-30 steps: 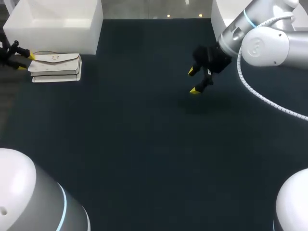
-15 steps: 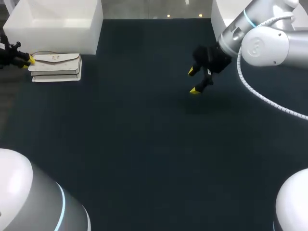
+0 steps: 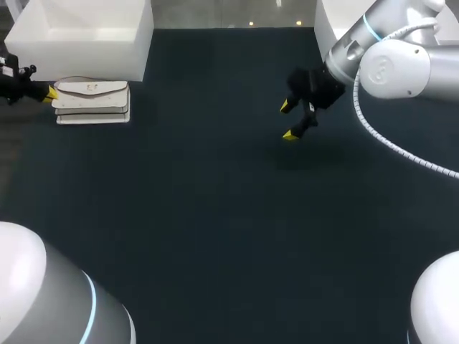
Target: Pick up the bag, open it, inspect its contents, close it, and place it on the opposite side
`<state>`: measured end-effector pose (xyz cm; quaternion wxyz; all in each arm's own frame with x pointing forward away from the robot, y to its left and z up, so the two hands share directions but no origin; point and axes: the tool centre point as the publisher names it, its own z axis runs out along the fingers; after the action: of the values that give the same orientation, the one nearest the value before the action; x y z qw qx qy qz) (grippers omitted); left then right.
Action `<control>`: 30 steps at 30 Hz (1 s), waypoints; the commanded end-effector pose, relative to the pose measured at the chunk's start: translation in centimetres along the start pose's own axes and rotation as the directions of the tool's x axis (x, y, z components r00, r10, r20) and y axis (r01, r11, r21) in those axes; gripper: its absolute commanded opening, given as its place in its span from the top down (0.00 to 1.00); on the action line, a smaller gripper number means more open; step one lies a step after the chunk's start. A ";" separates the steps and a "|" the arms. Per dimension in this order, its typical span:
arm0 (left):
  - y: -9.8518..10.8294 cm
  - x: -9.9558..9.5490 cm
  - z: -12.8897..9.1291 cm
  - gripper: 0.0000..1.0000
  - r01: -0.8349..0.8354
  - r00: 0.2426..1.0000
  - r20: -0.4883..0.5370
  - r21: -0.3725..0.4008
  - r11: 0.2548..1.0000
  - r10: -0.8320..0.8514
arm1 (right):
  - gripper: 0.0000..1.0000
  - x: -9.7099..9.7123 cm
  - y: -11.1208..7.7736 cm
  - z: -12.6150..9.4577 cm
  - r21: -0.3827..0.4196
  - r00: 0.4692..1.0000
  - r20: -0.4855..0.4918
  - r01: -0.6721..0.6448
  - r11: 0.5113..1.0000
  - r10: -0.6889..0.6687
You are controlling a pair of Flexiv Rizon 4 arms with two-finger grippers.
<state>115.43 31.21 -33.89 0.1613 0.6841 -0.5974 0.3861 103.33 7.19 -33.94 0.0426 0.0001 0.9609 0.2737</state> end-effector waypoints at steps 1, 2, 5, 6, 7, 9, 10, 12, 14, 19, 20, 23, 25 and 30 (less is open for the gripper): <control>0.1 0.6 0.5 1.00 -0.013 1.000 -0.023 -0.052 0.999 0.012 | 0.00 0.0 0.0 0.1 -0.001 1.000 -0.001 0.001 1.000 -0.001; 0.5 1.2 0.8 1.00 -0.019 1.000 -0.024 -0.056 0.998 0.017 | 0.00 0.0 0.0 0.1 -0.001 1.000 -0.001 0.001 1.000 -0.001; 1.7 2.4 1.3 1.00 -0.029 0.999 -0.040 -0.061 0.998 0.026 | 0.00 0.0 0.0 0.1 -0.001 1.000 -0.001 0.001 1.000 -0.001; 2.1 2.9 1.6 1.00 -0.030 0.999 -0.039 -0.062 0.998 0.027 | 0.00 0.0 0.0 0.1 -0.001 1.000 -0.001 0.001 1.000 -0.001; 2.4 3.1 1.8 1.00 -0.030 0.998 -0.051 -0.063 0.998 0.027 | 0.00 0.0 0.0 0.1 -0.001 1.000 -0.001 0.001 1.000 -0.001; 3.1 3.7 2.1 1.00 -0.015 0.999 -0.048 -0.063 0.998 0.012 | 0.00 0.0 0.0 0.1 -0.001 1.000 -0.001 0.001 1.000 -0.001; 3.5 4.0 2.3 1.00 0.001 0.998 -0.060 -0.065 0.998 -0.005 | 0.00 0.0 0.0 0.1 -0.001 1.000 -0.001 0.001 1.000 -0.001; 4.3 4.6 2.4 1.00 0.024 0.997 -0.069 -0.074 0.997 -0.029 | 0.00 0.0 0.0 0.1 -0.001 1.000 -0.001 0.001 1.000 -0.001; 4.3 4.6 2.4 1.00 0.024 0.997 -0.069 -0.074 0.997 -0.029 | 0.00 0.0 0.0 0.1 -0.001 1.000 -0.001 0.001 1.000 -0.001; 4.3 4.6 2.4 1.00 0.024 0.997 -0.069 -0.074 0.997 -0.029 | 0.00 0.0 0.0 0.1 -0.001 1.000 -0.001 0.001 1.000 -0.001; 4.3 4.6 2.4 1.00 0.024 0.997 -0.069 -0.074 0.997 -0.029 | 0.00 0.0 0.0 0.1 -0.001 1.000 -0.001 0.001 1.000 -0.001; 4.3 4.6 2.4 1.00 0.024 0.997 -0.069 -0.074 0.997 -0.029 | 0.00 0.0 0.0 0.1 -0.001 1.000 -0.001 0.001 1.000 -0.001; 4.3 4.6 2.4 1.00 0.024 0.997 -0.069 -0.074 0.997 -0.029 | 0.00 0.0 0.0 0.1 -0.001 1.000 -0.001 0.001 1.000 -0.001; 4.3 4.6 2.4 1.00 0.024 0.997 -0.069 -0.074 0.997 -0.029 | 0.00 0.0 0.0 0.1 -0.001 1.000 -0.001 0.001 1.000 -0.001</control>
<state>112.47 25.53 -33.19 0.2159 0.6704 -0.5979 0.3828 103.33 7.20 -33.95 0.0426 0.0001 0.9608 0.2739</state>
